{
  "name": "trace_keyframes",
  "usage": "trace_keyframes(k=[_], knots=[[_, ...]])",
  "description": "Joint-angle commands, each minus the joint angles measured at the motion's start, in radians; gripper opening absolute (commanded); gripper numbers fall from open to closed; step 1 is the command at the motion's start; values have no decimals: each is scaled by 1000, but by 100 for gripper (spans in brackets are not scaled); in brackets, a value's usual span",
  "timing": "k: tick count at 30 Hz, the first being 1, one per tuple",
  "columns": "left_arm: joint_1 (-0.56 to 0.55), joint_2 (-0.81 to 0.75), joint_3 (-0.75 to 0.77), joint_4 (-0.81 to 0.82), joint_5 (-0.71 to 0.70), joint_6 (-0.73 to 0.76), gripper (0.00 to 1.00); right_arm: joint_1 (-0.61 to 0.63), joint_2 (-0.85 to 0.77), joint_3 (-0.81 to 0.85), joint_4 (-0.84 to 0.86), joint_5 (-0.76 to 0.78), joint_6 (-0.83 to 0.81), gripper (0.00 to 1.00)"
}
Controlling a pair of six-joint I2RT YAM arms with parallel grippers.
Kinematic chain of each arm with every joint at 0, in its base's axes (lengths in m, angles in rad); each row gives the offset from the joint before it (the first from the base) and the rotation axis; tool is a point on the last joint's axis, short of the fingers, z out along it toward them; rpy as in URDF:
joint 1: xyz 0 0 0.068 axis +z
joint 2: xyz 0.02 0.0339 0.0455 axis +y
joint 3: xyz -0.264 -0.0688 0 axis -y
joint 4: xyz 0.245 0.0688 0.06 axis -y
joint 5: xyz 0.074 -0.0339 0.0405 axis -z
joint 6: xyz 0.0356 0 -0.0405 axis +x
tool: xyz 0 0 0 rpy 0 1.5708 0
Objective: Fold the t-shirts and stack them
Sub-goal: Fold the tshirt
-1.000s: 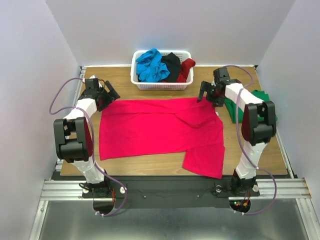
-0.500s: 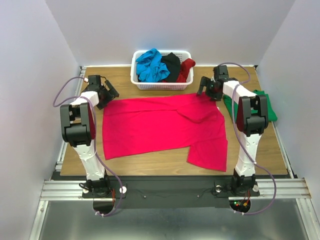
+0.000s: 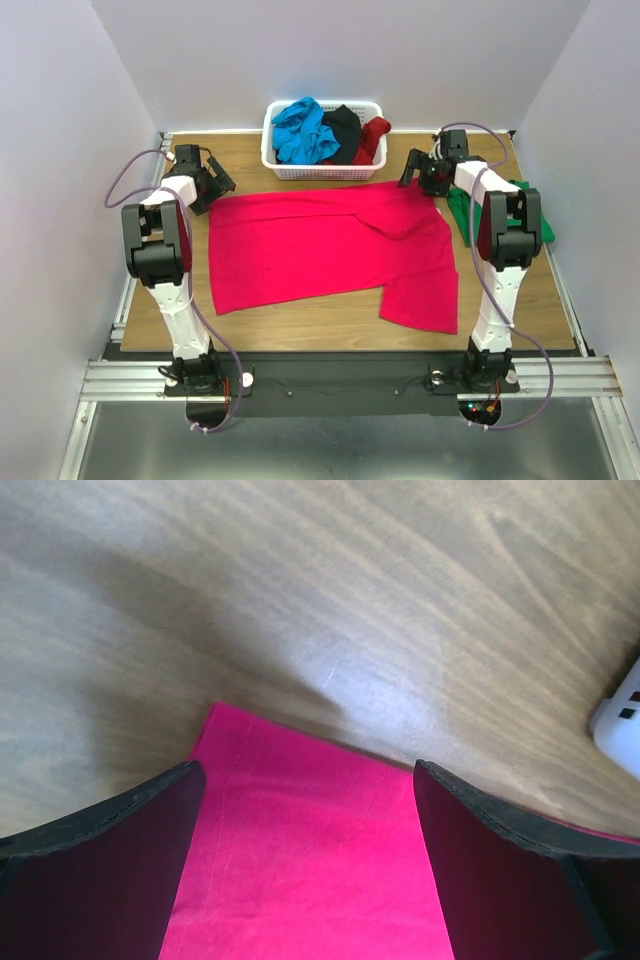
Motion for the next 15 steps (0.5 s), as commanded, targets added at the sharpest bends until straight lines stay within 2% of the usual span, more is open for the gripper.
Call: trace_keyframes(k=[1,3,7,8,12,15], knots=[[4,-143,40,-127,-44,14,98,-13,-155,-23,-21,-16,-27,100],[-1,-233,-29,-143,-78,-23,98,-12,-279,-77,-18,11,17,100],[-39,-517,-215,-230,-228,-162,98,55,-514,-276,-18,272,99,100],[-59,-565,-262,-239,-248,-187,98,65,-563,-373,-17,301,116,100],[-232,-753,-541,-339,-375,-317,98,72,-839,-655,-18,367,231,100],[-275,-846,-646,-425,-390,-442,98,72,-1046,-837,-24,355,266,100]])
